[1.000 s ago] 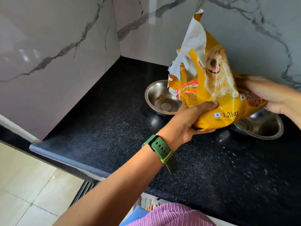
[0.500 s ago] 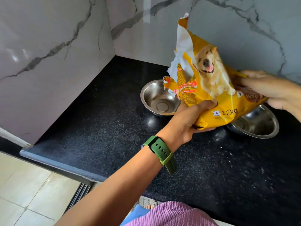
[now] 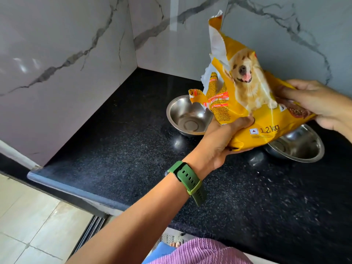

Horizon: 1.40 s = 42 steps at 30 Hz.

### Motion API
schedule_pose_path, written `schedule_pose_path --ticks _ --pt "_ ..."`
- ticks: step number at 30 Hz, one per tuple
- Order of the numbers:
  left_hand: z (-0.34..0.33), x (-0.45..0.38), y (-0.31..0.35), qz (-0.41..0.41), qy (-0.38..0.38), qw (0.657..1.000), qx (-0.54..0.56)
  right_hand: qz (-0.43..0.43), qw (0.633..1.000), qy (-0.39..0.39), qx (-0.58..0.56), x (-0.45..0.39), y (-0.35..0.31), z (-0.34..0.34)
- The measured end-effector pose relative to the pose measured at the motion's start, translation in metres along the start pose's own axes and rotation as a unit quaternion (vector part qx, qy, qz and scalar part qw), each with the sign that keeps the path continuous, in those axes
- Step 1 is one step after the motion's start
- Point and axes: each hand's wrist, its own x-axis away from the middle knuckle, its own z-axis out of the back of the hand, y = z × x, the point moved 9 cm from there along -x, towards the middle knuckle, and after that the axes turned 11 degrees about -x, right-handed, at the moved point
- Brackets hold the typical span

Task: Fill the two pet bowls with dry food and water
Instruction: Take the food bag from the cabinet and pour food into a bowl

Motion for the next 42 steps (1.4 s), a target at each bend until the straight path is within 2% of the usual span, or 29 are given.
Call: schedule_pose_path --ticks 6,16,22,29,34,42 --pt "0.003 0.003 -0.012 0.053 0.014 0.998 0.025 -0.018 0.999 0.008 0.027 0.000 0.010 -0.002" --pt "0.003 0.003 -0.002 -0.001 0.008 1.000 -0.002 0.012 0.998 0.027 -0.047 0.006 0.008 0.003" --pt "0.004 0.004 -0.011 0.027 0.018 0.999 0.027 -0.004 0.999 0.029 -0.030 0.008 0.015 0.002" --pt "-0.001 0.005 0.001 -0.027 0.034 0.999 0.001 0.024 0.996 0.039 -0.077 0.013 0.000 0.007" --pt "0.001 0.008 -0.011 0.035 0.041 0.998 0.023 -0.012 1.000 0.003 0.017 0.018 0.006 -0.006" --pt "0.002 0.009 0.003 -0.015 0.046 0.999 -0.012 0.042 0.999 0.015 -0.026 0.013 -0.003 -0.002"
